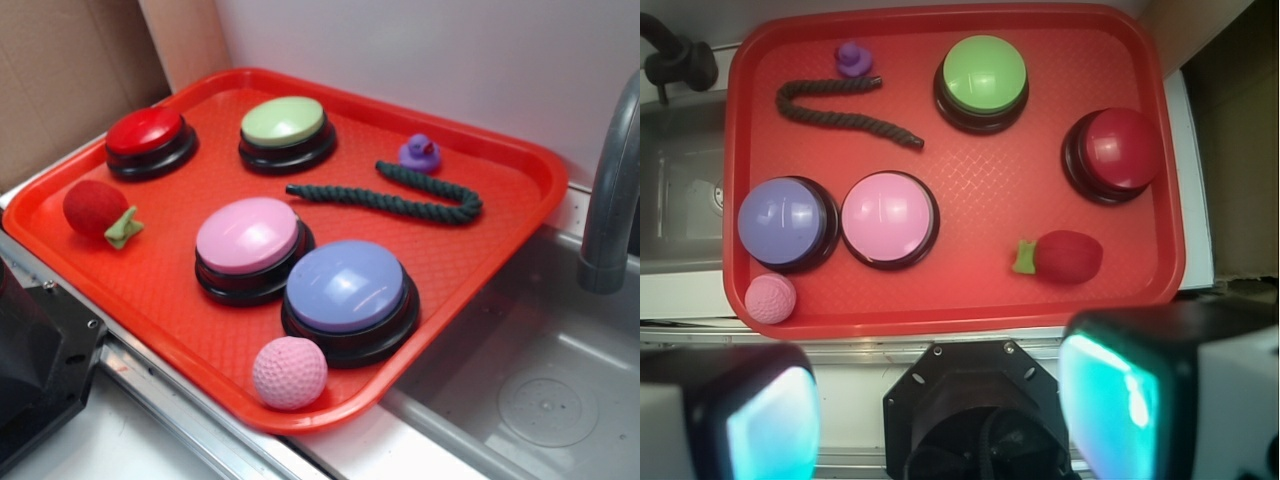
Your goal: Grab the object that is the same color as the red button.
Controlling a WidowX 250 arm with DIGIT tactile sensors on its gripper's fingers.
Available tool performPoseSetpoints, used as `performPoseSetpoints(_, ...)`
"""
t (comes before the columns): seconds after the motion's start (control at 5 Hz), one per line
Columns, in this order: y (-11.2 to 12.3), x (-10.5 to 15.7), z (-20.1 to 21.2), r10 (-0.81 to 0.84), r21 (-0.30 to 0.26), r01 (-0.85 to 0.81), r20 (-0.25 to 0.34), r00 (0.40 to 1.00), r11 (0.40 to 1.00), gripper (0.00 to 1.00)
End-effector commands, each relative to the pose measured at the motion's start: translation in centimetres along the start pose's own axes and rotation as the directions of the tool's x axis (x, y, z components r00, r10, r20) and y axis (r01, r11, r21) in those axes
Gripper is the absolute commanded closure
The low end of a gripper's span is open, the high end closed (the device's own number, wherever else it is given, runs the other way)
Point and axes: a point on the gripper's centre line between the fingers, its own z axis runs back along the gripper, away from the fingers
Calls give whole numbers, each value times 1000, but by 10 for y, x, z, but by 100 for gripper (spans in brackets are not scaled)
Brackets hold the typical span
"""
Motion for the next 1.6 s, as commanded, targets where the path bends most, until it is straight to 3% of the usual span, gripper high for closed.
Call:
performPoseSetpoints(0.0, 0, 0, 0, 0, 0, 0, 0, 1000, 1000, 0)
performPoseSetpoints(0.2, 9, 19, -15, -255, 66, 263, -117, 960, 962, 0)
performPoseSetpoints(0.4, 22, 20, -47, -482, 99, 505, -189, 855, 857, 0)
performPoseSetpoints(0.6, 38, 22, -73, -620, 111, 672, -300, 725, 732, 0)
performPoseSetpoints(0.8, 56, 18, -96, -707, 74, 789, -399, 584, 610, 0)
performPoseSetpoints(1.2, 78, 21, -147, -695, 52, 830, -520, 497, 555, 0)
performPoseSetpoints(1.4, 89, 26, -164, -693, 38, 841, -547, 469, 539, 0)
